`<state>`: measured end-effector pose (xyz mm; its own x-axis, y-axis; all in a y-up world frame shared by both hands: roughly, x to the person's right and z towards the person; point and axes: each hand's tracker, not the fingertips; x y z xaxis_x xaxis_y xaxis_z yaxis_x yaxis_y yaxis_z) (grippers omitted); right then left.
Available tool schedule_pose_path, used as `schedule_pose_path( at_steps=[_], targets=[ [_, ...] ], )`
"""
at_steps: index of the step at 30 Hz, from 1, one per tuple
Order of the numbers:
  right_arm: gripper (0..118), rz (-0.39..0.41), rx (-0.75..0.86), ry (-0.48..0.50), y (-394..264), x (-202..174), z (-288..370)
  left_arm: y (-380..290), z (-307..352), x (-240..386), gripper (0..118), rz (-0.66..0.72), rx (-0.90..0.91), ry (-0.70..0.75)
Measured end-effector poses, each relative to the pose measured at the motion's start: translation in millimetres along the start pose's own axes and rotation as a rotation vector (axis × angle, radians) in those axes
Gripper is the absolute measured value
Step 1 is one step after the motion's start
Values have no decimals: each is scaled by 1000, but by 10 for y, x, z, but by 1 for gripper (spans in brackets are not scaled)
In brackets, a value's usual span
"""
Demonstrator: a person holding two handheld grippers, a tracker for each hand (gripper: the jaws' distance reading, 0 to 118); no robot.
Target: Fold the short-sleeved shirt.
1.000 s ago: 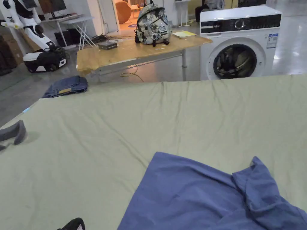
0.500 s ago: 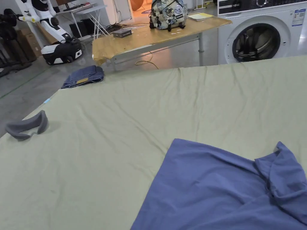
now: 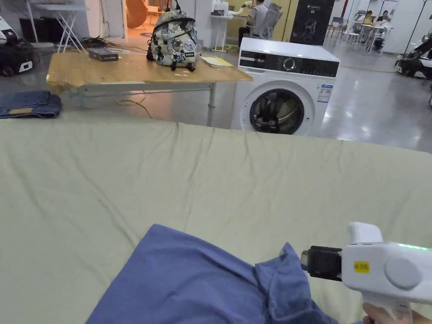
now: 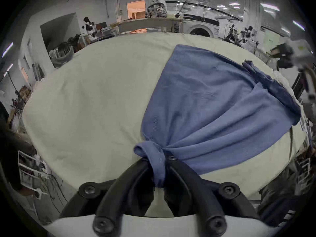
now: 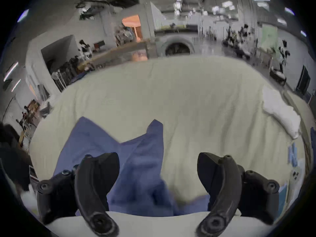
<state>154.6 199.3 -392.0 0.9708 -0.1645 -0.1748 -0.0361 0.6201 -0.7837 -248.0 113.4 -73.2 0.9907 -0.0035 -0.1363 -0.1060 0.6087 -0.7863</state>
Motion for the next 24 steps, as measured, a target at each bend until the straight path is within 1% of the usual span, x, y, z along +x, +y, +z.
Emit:
schedule_pose_path(
  at_steps=[1,2,3,4,5,6,7,8,9,10,11,12,14,15,16,18,19,20,21,22,23,24],
  targets=[
    [95,-32,-75,-16,121,27,-288,-7,1,-9,3,6,3,-2],
    [92,-57,-124,-34,203,54,-547,-11,8,-13,3,12,7,-6],
    [71,-80,-165,-41,215,73,-770,-16,15,-17,3,22,11,-9],
    [50,-77,-215,-61,227,80,-945,-31,16,-48,3,35,17,-13],
    [35,-89,-267,-98,211,76,-1099,-42,25,-56,3,44,23,-11],
    [34,-74,-293,-129,160,50,-1184,-48,27,-55,3,52,27,-12],
    [34,-55,-262,-121,92,-23,-1141,-53,27,-56,3,60,30,-13],
    [33,-52,-229,-133,86,-96,-1023,-59,13,-78,3,73,32,-15],
    [18,-48,-214,-118,80,-126,-941,-64,10,-92,3,90,37,-16],
    [0,-2,-201,-74,82,-143,-899,-65,13,-108,3,110,41,-21],
    [0,26,-210,-82,47,-166,-839,-59,12,-136,3,136,38,-34],
    [0,32,-194,-88,43,-158,-773,-37,13,-172,3,147,35,-48],
    [0,31,-135,-42,65,-122,-589,-12,78,-271,3,207,44,-101],
    [0,16,-89,-13,63,-138,-407,-10,194,-339,3,250,105,-134],
    [0,1,-54,35,88,-131,-219,11,340,-369,3,268,208,-137],
    [0,22,43,69,155,-135,189,200,620,-382,3,245,324,-153],
    [0,30,88,77,243,-27,229,323,747,-384,3,237,370,-168],
    [0,47,130,87,309,-19,464,492,910,-364,3,227,430,-185],
    [0,71,197,80,377,-19,755,700,1063,-364,3,203,460,-205],
    [0,100,264,50,443,-17,1050,888,1200,-368,3,187,512,-216],
    [0,106,312,24,504,-1,1255,1029,1289,-374,3,174,558,-226],
    [0,106,373,23,563,31,1528,1222,1331,-412,3,155,601,-239]
  ],
)
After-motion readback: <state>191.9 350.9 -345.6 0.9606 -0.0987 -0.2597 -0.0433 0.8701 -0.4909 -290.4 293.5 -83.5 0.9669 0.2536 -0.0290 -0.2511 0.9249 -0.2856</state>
